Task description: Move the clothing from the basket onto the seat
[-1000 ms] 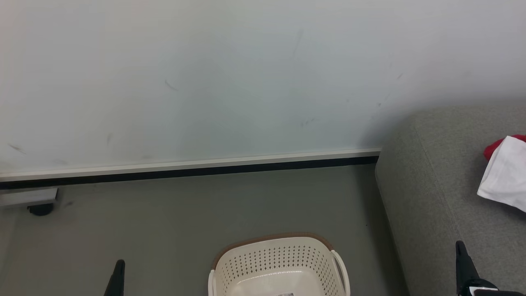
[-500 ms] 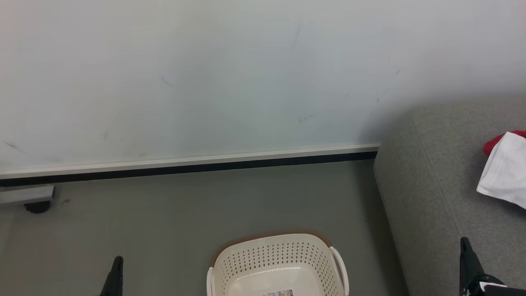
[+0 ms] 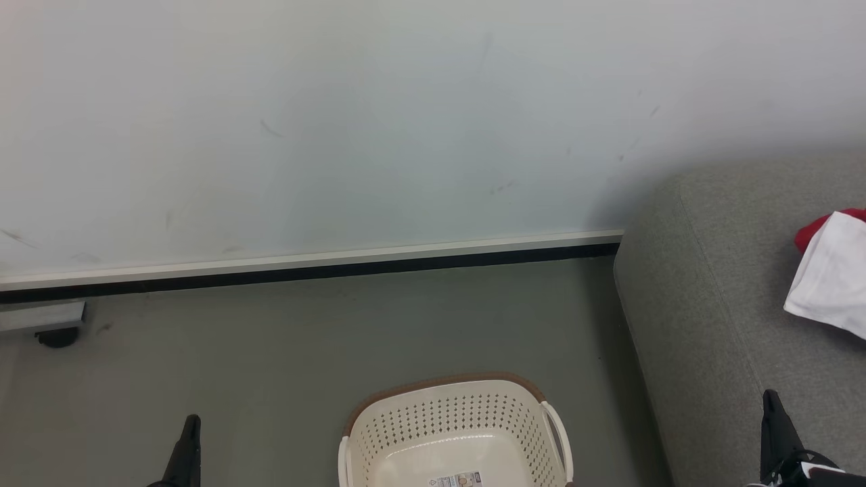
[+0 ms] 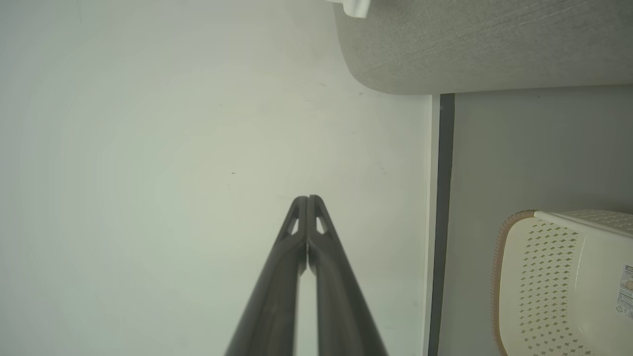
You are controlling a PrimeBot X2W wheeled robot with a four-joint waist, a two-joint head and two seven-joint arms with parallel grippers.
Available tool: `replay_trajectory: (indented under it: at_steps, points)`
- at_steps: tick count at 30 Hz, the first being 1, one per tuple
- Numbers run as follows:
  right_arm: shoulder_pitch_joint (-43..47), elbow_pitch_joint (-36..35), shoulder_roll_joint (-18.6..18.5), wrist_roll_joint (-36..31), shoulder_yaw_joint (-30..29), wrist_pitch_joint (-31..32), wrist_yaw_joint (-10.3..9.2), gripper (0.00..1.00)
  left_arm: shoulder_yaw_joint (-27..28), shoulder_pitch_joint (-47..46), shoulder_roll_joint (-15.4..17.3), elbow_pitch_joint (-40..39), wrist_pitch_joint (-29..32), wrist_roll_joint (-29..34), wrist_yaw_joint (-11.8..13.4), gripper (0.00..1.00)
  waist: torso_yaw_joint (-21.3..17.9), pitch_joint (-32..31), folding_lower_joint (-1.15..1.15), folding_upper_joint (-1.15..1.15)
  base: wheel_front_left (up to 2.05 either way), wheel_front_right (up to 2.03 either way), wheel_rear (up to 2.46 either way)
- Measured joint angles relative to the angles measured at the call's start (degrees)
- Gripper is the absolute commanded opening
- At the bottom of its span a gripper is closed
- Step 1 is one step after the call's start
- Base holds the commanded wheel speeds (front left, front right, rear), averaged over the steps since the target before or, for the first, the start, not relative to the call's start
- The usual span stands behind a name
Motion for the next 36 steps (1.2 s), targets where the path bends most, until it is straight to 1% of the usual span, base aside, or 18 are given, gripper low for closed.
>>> replay_trajectory:
  at_steps: [36]
  points:
    - [-0.01, 0.00, -0.19, 0.20, 0.12, -0.04, 0.00, 0.00, 0.00, -0.01, 0.00, 0.00, 0.07, 0.00, 0.00, 0.00, 0.00, 0.00, 0.00, 0.00, 0.00, 0.00, 0.00]
